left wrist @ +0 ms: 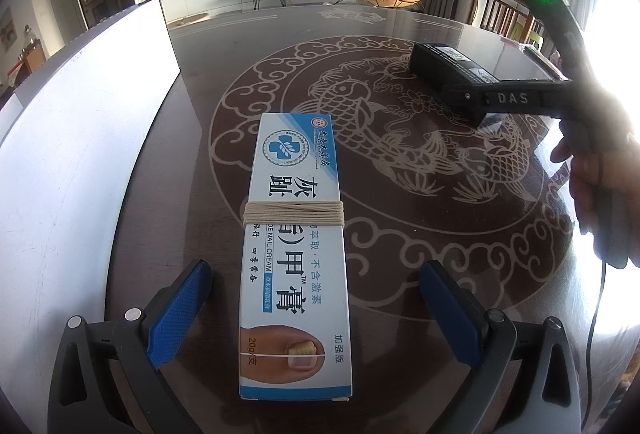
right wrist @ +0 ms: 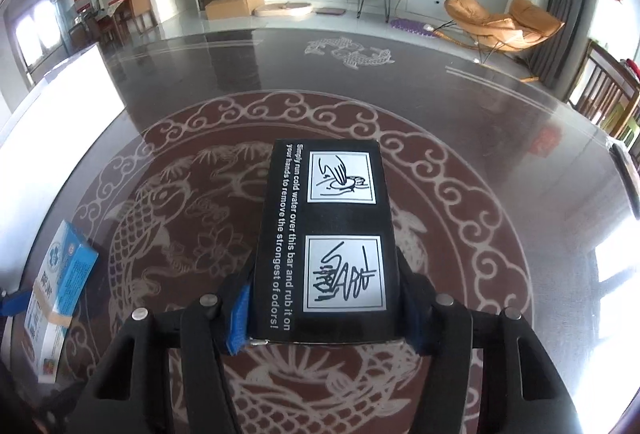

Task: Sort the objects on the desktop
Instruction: 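Reach the right tool to the black soap bar box and close on it, then lift the black soap bar box up with the right tool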

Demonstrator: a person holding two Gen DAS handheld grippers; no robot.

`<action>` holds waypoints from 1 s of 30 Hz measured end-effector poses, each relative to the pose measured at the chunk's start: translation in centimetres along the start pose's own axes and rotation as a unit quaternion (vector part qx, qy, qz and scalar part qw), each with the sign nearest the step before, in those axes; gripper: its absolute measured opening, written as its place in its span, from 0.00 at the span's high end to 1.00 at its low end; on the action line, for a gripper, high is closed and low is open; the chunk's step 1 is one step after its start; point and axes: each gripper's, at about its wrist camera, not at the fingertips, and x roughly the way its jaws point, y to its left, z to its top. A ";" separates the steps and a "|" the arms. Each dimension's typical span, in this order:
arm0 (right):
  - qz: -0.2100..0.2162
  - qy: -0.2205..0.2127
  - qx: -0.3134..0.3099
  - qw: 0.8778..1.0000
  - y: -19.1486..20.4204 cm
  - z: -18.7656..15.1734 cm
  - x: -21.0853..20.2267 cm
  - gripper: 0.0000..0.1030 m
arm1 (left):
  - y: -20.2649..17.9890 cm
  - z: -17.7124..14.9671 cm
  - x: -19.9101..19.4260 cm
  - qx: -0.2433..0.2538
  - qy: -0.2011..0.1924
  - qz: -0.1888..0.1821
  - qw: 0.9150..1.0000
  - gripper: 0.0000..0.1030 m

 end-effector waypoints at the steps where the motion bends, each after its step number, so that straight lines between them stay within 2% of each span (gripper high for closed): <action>1: 0.001 -0.001 -0.004 1.000 0.0 -0.3 -0.3 0.43 | 0.0 0.0 0.0 0.000 0.000 0.000 1.000 0.00; 5: 0.008 -0.009 -0.008 1.000 0.1 -2.4 -1.4 0.42 | 0.0 0.0 0.0 0.000 0.000 0.000 1.000 0.00; 14: 0.025 -0.023 -0.028 0.999 0.7 -12.1 -7.5 0.42 | 0.0 0.0 0.0 0.000 0.000 0.000 1.000 0.00; 17: 0.021 -0.030 -0.028 0.999 1.1 -14.4 -8.9 0.42 | 0.0 0.0 -0.1 -0.001 0.000 0.000 1.000 0.00; 18: 0.020 -0.029 -0.025 0.999 1.1 -14.8 -9.0 0.39 | 0.0 0.0 -0.1 0.000 0.000 0.000 1.000 0.00; 19: 0.018 -0.028 -0.022 0.999 1.1 -14.9 -9.1 0.30 | 0.0 0.0 -0.1 0.000 0.000 0.000 1.000 0.00; 22: 0.016 -0.016 -0.010 1.000 0.7 -15.2 -8.9 0.13 | 0.0 -0.1 -0.1 0.000 0.000 -0.001 1.000 0.00; 25: 0.014 -0.012 -0.021 1.000 1.1 -15.0 -8.7 0.10 | 0.2 -0.2 -0.3 0.005 0.001 -0.007 1.000 0.00; 27: 0.019 -0.012 -0.021 1.000 1.1 -15.1 -8.7 0.10 | 0.2 0.0 -0.2 0.027 0.007 -0.015 1.000 0.00; 30: 0.026 -0.015 -0.016 0.999 1.0 -15.2 -8.8 0.10 | 0.4 1.2 0.3 0.044 0.050 -0.024 0.998 0.00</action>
